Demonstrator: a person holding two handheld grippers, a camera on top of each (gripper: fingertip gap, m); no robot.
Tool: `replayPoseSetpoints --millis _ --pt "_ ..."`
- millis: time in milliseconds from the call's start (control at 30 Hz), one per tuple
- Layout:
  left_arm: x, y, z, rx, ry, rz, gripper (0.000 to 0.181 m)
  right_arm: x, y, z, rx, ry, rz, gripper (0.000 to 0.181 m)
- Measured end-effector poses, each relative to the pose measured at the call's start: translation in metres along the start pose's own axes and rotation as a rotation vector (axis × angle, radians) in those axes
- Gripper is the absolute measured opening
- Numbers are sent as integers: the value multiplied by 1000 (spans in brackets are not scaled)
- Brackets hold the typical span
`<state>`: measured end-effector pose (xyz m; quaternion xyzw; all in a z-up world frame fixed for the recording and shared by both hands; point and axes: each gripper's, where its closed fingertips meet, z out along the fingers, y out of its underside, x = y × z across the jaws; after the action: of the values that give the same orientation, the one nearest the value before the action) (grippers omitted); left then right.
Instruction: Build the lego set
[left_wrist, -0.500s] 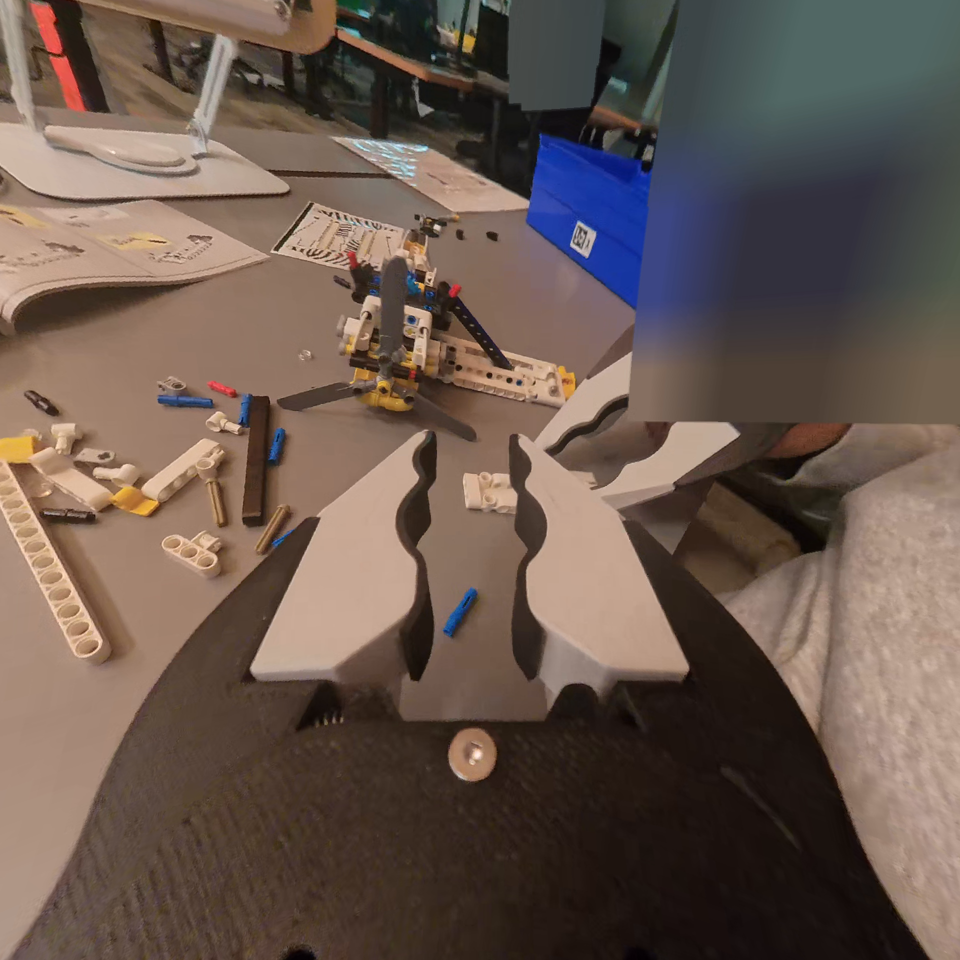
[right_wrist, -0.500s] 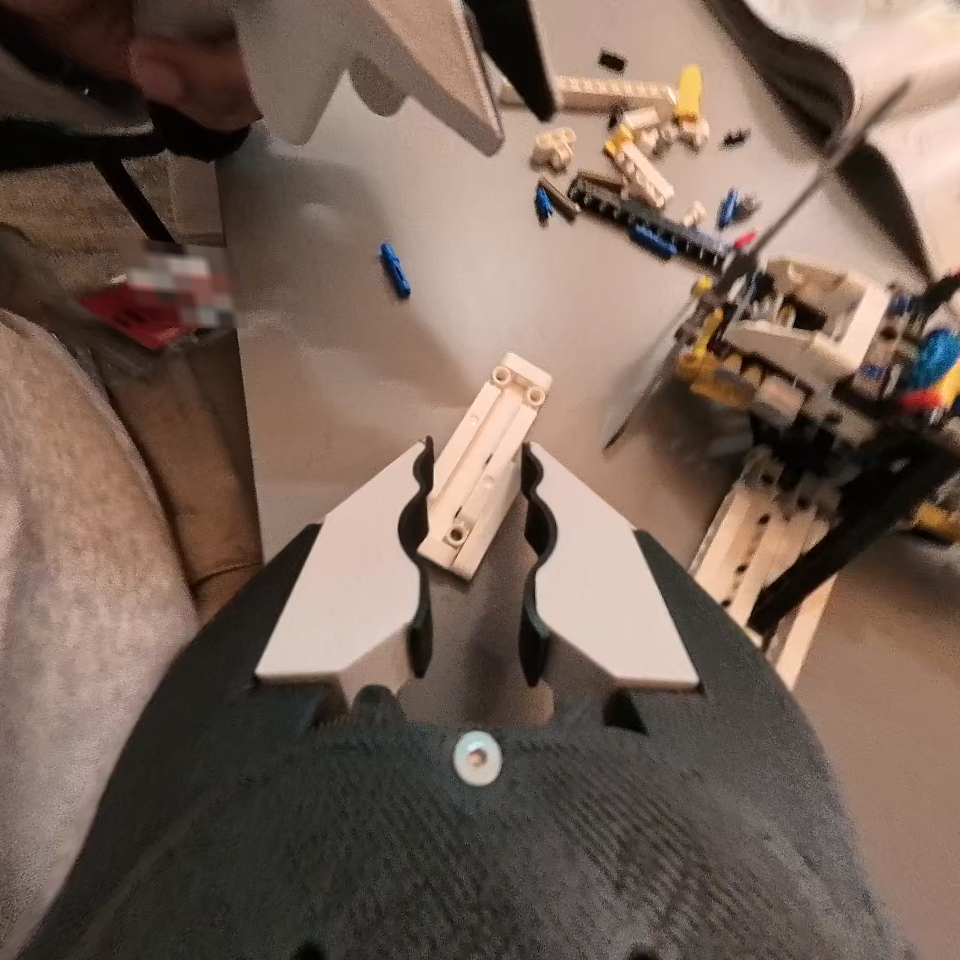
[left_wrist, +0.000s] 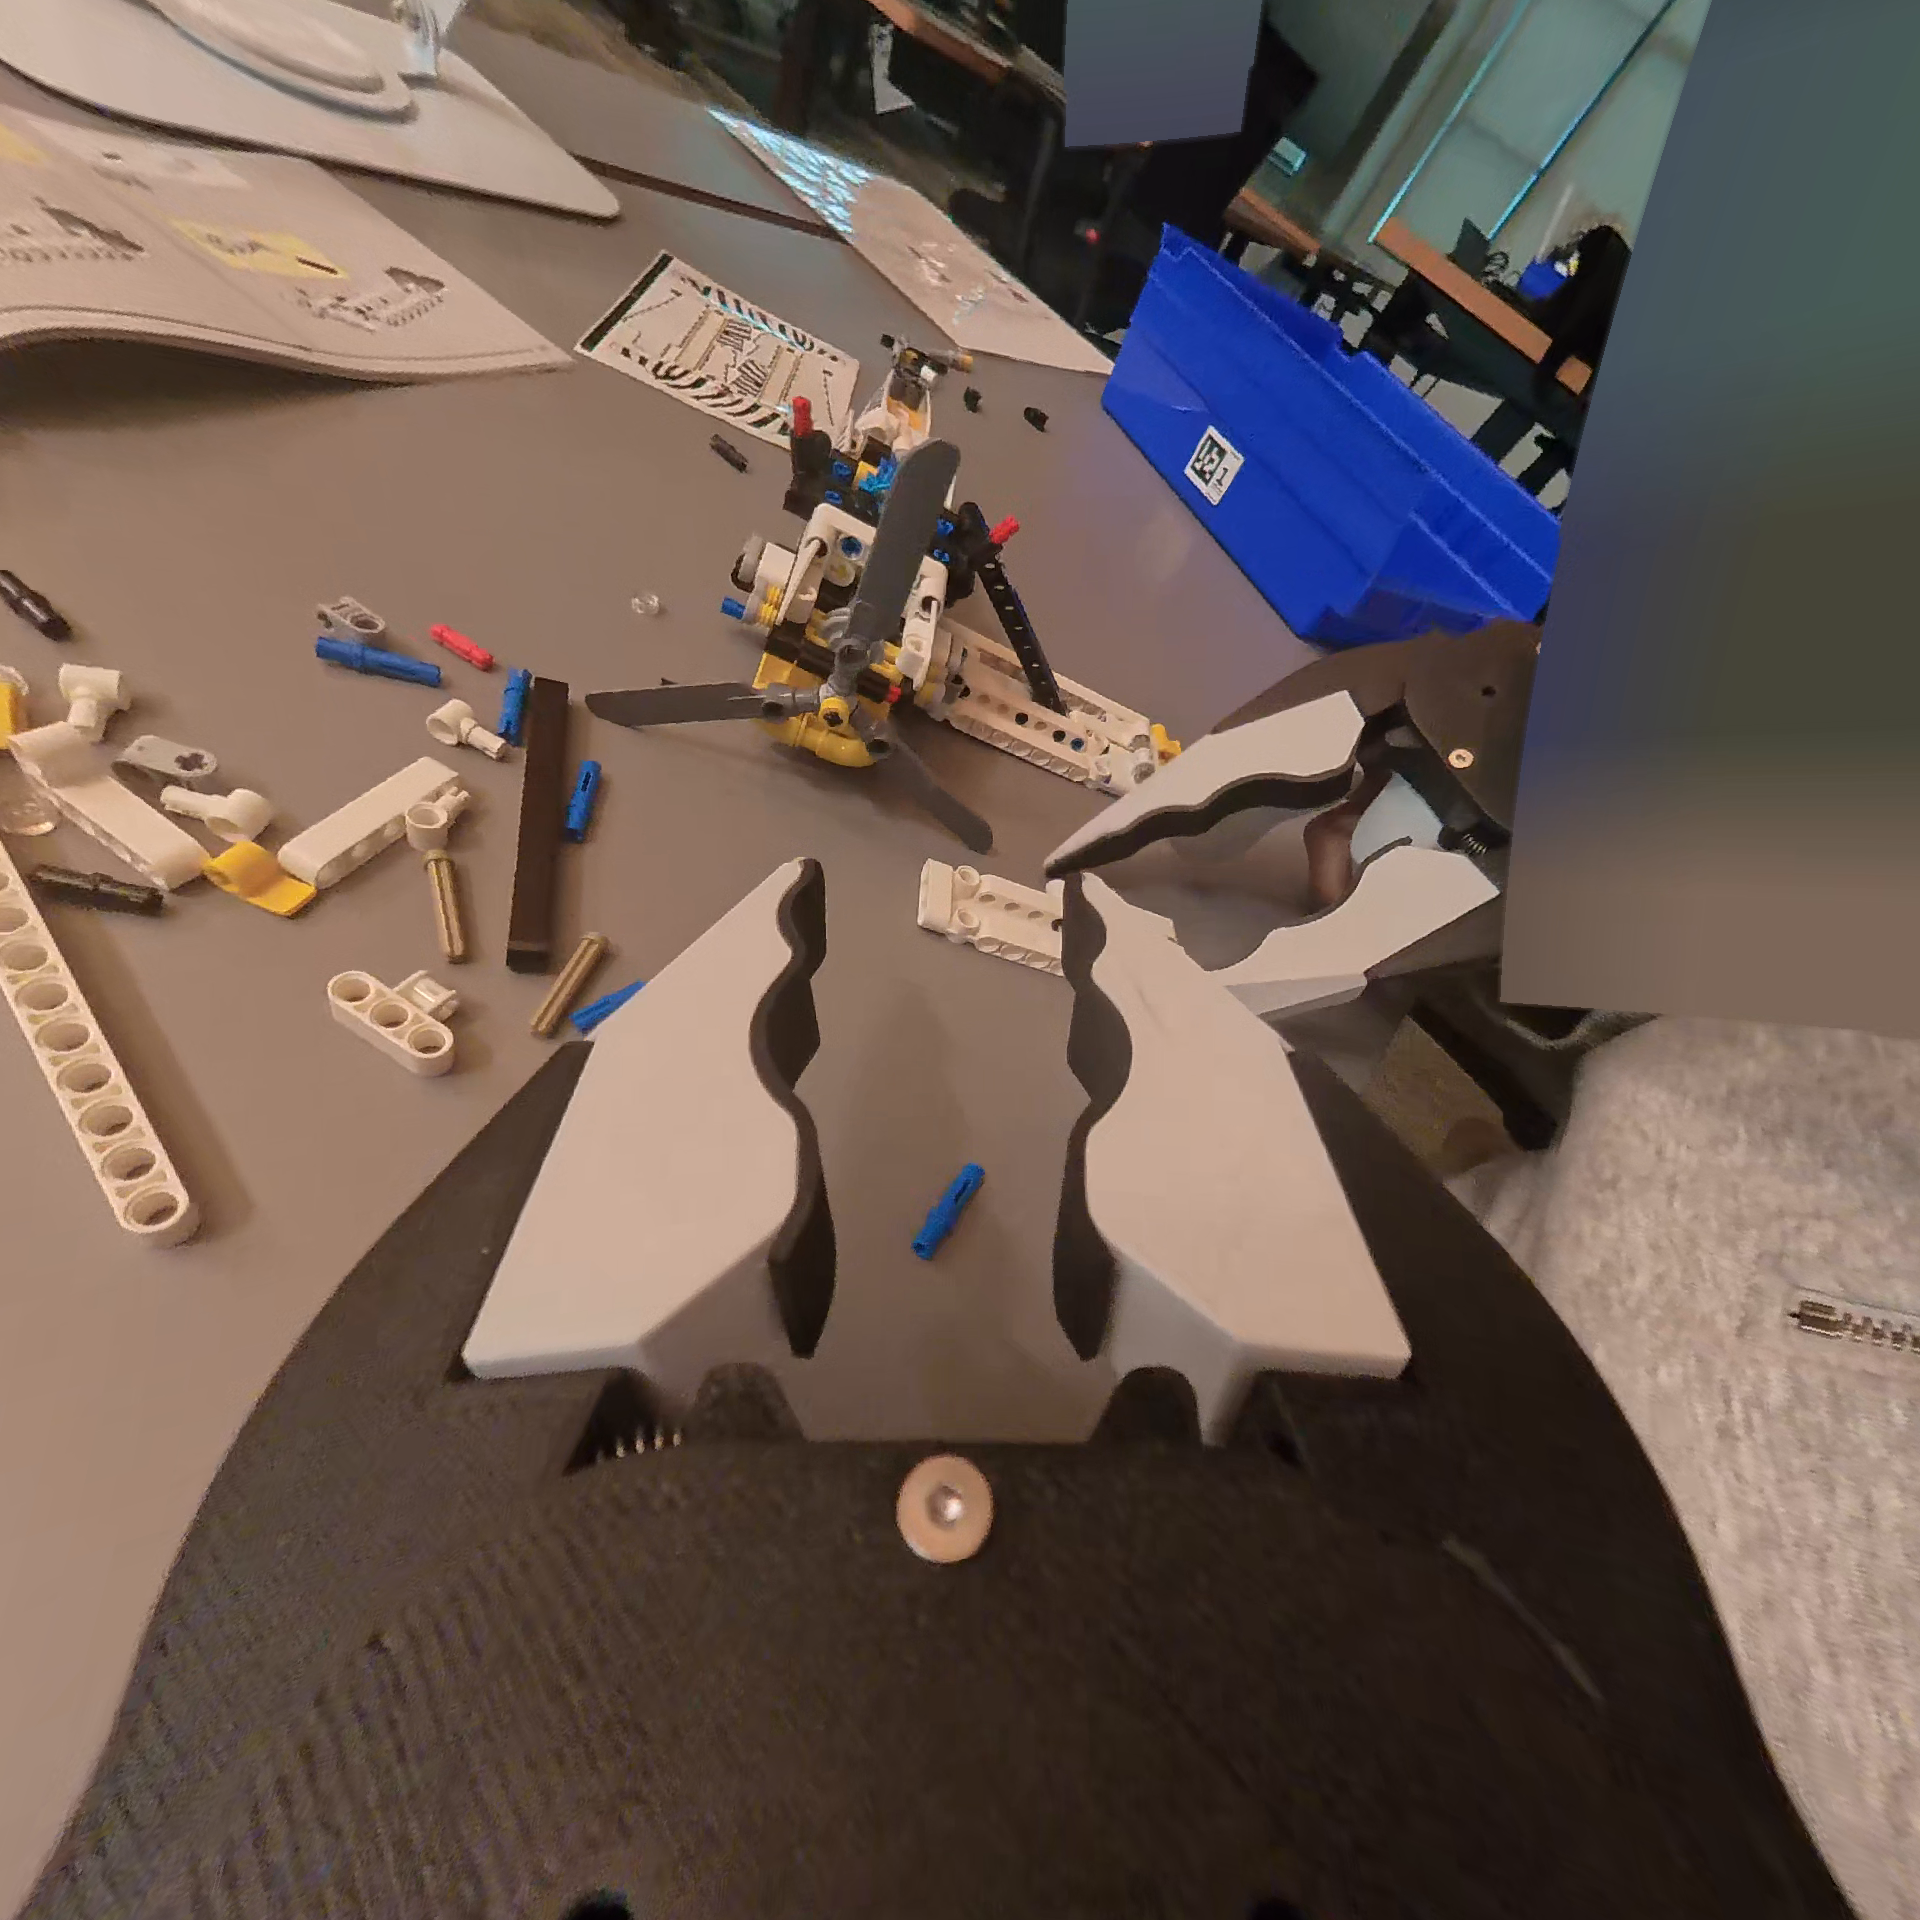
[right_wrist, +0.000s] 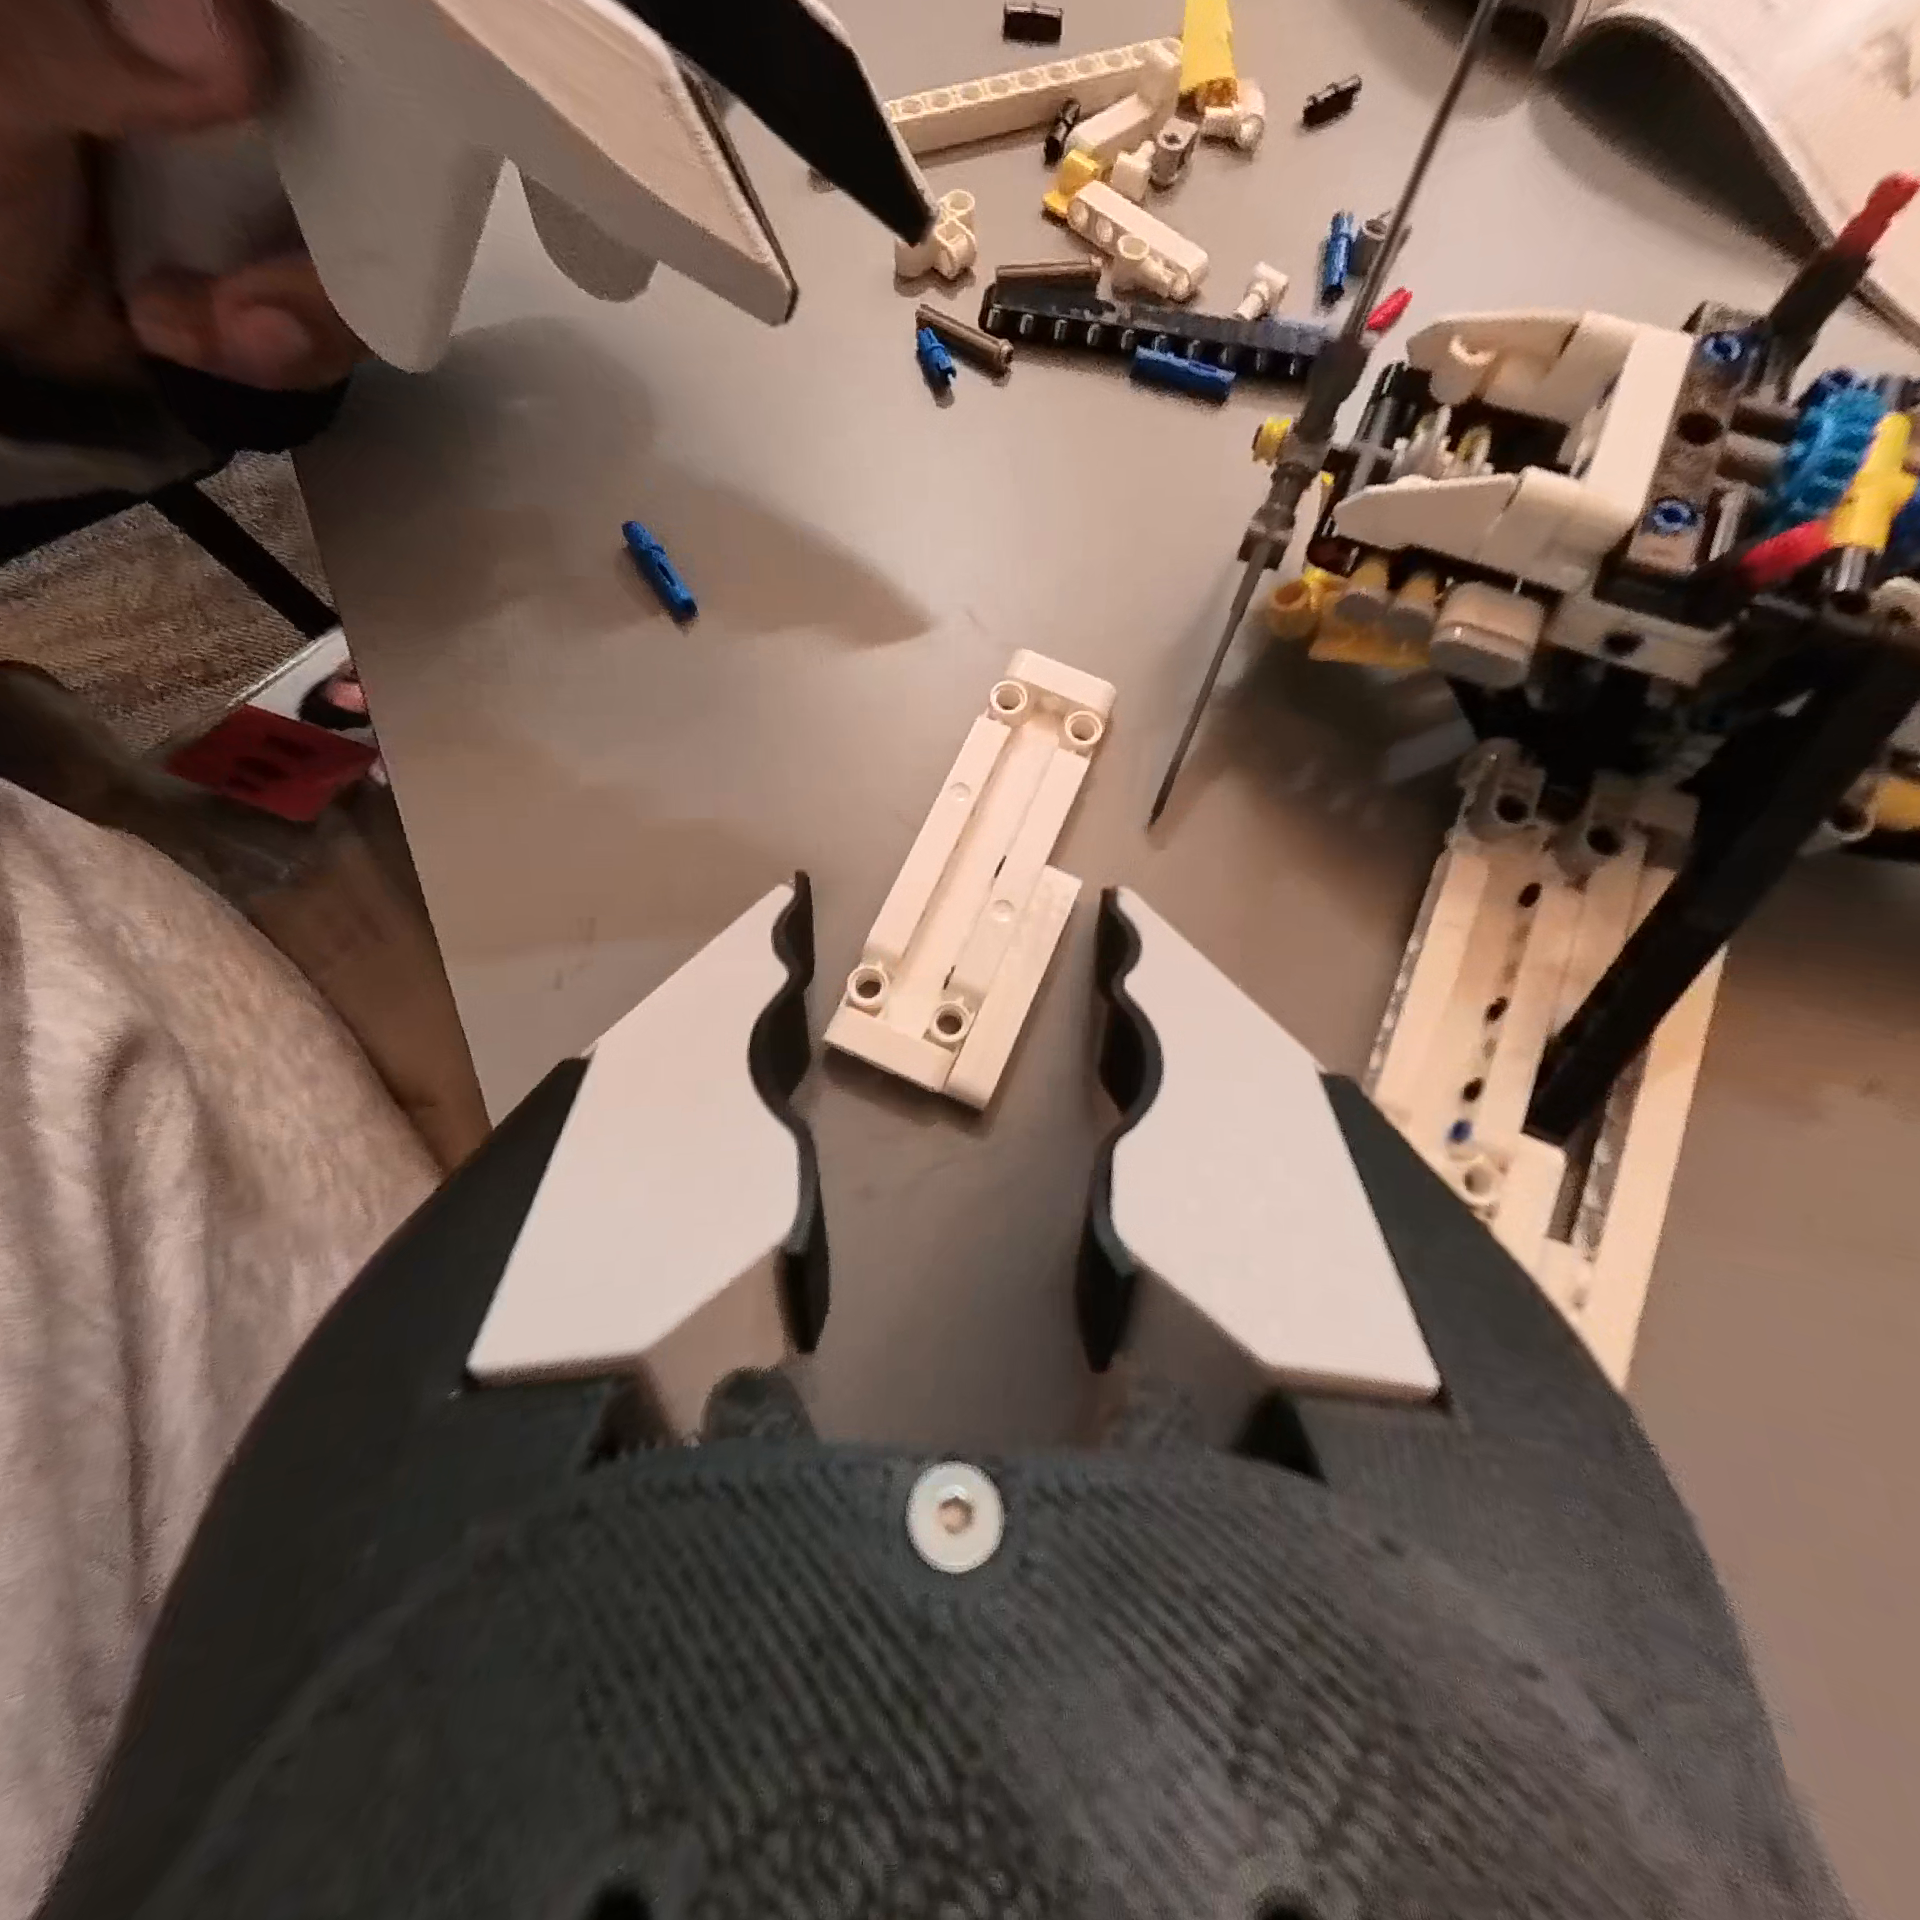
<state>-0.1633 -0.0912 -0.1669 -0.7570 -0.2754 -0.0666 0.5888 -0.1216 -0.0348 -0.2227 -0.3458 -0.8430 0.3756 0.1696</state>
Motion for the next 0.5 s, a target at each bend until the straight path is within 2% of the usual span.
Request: replayPoseSetpoints --millis 67,133,267,367,500 --pt "-1 0 0 3 -1 -6 45 -2 1 -1 -2 -19 17 51" --pt "0 0 0 3 -4 1 45 -5 0 -1 2 -55 -4 39" --pt "0 -1 -1 9 -3 4 45 -15 2 -4 4 -166 -117 39" --pt "0 -2 -2 23 6 -11 46 -10 5 -8 10 -187 -168 43" --pt "-1 -3 -2 24 6 -15 46 3 10 -11 -6 -161 -118 56"
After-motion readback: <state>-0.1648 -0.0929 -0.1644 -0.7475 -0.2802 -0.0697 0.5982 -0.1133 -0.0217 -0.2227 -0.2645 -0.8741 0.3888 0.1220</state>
